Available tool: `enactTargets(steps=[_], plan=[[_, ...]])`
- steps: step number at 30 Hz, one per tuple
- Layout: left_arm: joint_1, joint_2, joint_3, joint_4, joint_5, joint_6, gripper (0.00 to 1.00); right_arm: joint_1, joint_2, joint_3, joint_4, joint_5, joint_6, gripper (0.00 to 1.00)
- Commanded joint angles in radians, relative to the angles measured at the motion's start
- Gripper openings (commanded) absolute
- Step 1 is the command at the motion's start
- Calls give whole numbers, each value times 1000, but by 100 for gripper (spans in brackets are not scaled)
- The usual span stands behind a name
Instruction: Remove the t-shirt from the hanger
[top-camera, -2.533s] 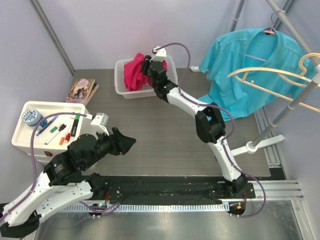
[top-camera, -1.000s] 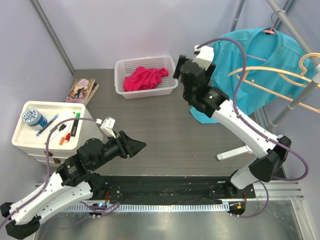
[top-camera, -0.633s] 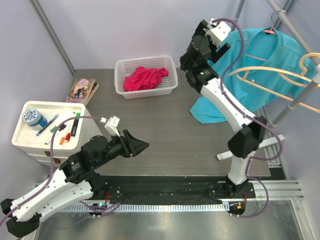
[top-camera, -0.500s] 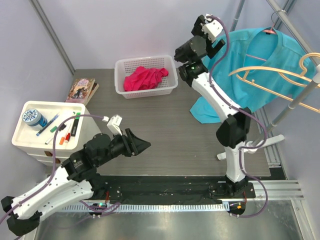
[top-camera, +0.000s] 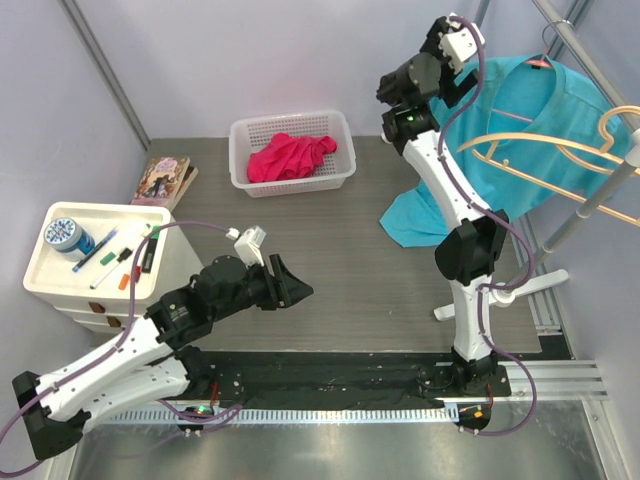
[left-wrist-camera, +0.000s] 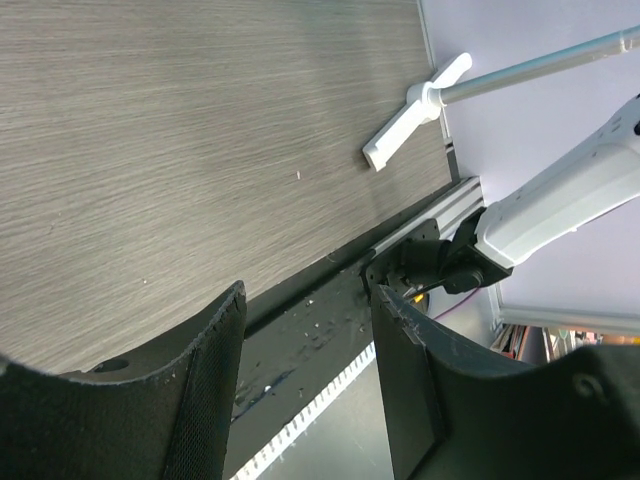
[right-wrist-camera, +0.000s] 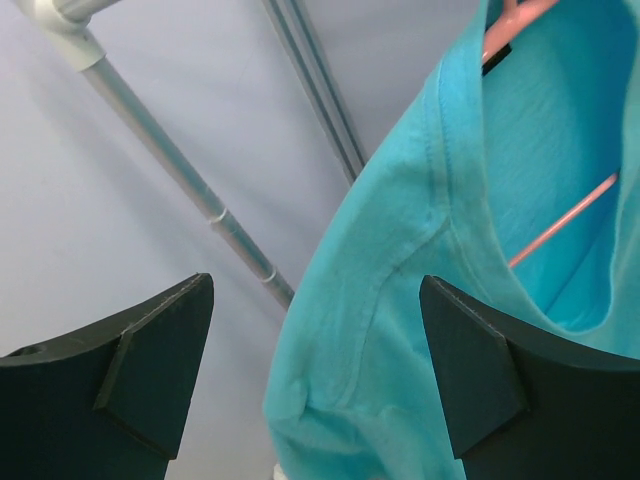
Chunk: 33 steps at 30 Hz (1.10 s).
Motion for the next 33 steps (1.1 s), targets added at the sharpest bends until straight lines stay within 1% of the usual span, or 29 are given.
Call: enactTargets(steps=[1,3,6,8,9,10,12,14,15,17,18,19,20,21,23,24,25,26,28,29,31,32,33], plan=[[1,19,36,81,46,12,53,-45,-53,65,-95,-12,87,89],[1,28,39,87,46,15,53,-70,-51,80,-111,-5,84,89],[1,42,40,93,54,18,53,-100,-80,51,-137,-26,108,89],[1,47,42,94,58,18,54,-117,-99,58,-215,-51,212,89],[1,50,43,97,61,18,53,-135,-106,77,-330,-75,266,88],[1,53,42,97,63,18,53,-146,-110,88,-386,-122,350,85],[-1,56,40,104,61,16,53,-166,-113,104,-486,-149,404,84],[1,56,34,113,63,13,54,-171,-122,103,-528,-187,445,82],[-1,56,30,117,64,12,53,-174,-129,88,-564,-204,462,76],[-1,57,22,128,66,9,53,-179,-169,48,-592,-239,511,70],[-1,57,20,131,69,5,53,-185,-182,13,-611,-247,533,65],[-1,59,19,134,68,4,53,-191,-204,-3,-623,-250,553,63],[-1,57,16,136,72,2,53,-197,-212,-24,-655,-285,603,62],[1,57,14,139,77,-1,53,-205,-220,-29,-672,-301,628,59],[1,53,11,139,77,-1,53,-223,-219,-24,-716,-328,660,56],[-1,48,10,137,77,-2,53,-231,-215,-20,-732,-339,685,50],[-1,44,8,137,75,-4,52,-234,-218,-17,-744,-353,696,48],[-1,36,4,137,74,-5,53,-234,-226,-21,-756,-359,700,42],[-1,27,-3,137,69,-10,53,-234,-243,-30,-761,-368,720,36],[1,19,-4,137,68,-11,53,-234,-261,-38,-764,-374,726,30],[-1,13,-6,136,66,-11,52,-234,-280,-37,-767,-374,731,24],[1,5,-6,136,66,-13,52,-234,-298,-38,-775,-376,732,17],[-1,4,-7,134,65,-13,52,-234,-307,-40,-779,-377,736,15]])
